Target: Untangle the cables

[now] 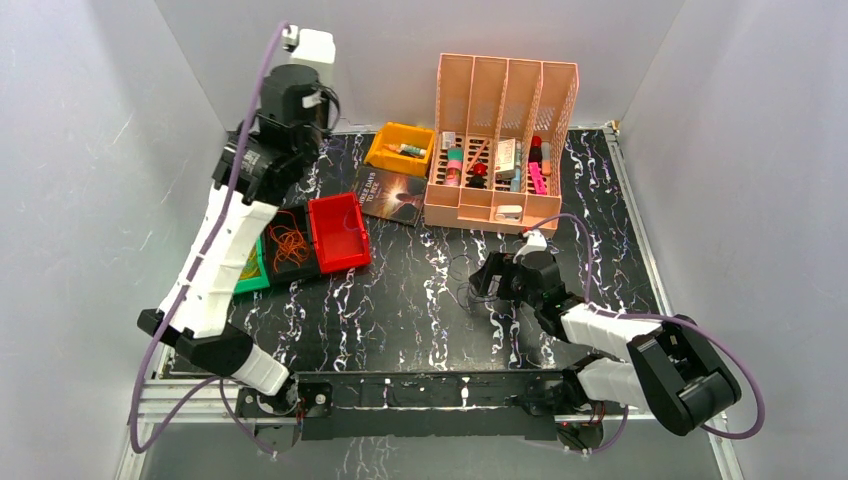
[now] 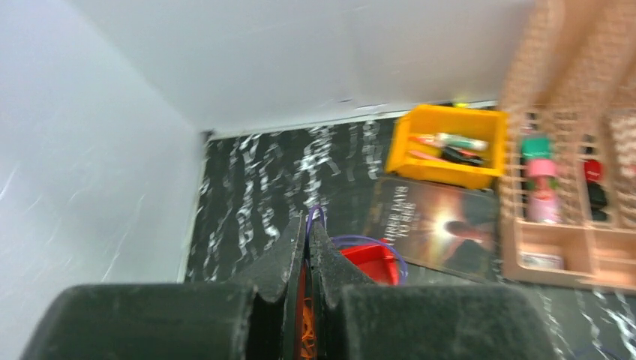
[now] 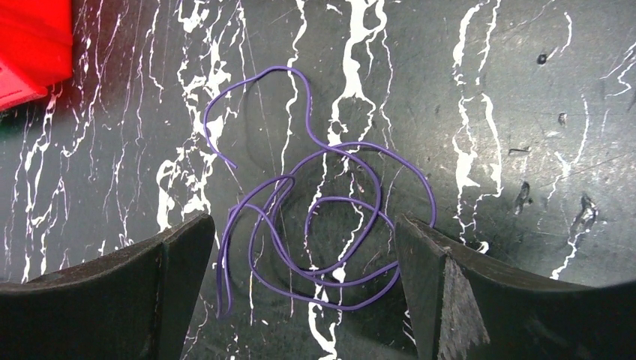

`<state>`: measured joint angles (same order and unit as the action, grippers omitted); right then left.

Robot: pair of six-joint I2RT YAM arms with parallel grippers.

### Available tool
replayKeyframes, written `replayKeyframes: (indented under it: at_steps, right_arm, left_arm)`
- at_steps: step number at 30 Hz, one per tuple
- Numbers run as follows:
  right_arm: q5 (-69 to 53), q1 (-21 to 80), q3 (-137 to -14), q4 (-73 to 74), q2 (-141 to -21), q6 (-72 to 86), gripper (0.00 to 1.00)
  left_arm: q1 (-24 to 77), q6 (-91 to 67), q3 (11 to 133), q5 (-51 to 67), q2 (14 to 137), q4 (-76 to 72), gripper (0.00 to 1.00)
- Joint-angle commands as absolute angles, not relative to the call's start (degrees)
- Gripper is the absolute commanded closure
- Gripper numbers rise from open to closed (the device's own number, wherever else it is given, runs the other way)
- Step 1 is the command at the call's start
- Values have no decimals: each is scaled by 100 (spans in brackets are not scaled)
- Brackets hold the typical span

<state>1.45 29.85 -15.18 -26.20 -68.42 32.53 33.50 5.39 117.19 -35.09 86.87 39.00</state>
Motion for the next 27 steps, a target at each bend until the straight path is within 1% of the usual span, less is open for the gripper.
replayKeyframes:
  at_steps: [1, 4, 15, 19, 21, 27]
  right_arm:
    - [-57, 2988, -1524, -2400, -6636, 3070, 2]
    - [-50, 2985, -1572, -2324, -6479, 2997, 2]
    - [-65, 2982, -1901, -1815, -5892, 2783, 2]
    - [-266, 2988, -1916, -1926, -5836, 2650, 2]
    - [-383, 2988, -2173, -1941, -5848, 2601, 2]
    - [-645, 2983, -2320, -1914, -5792, 2428, 2]
  left_arm:
    - [2680, 377, 11547, -2974, 8574, 4111, 100]
    - [2542, 325, 11346, -2721, 8602, 4053, 100]
    - [2206, 264, 10990, -2456, 8725, 3942, 100]
    - [2114, 244, 10749, -2402, 8657, 3844, 100]
    - [2058, 253, 10605, -2381, 8618, 3772, 100]
    - [1931, 227, 10371, -2277, 8545, 3755, 100]
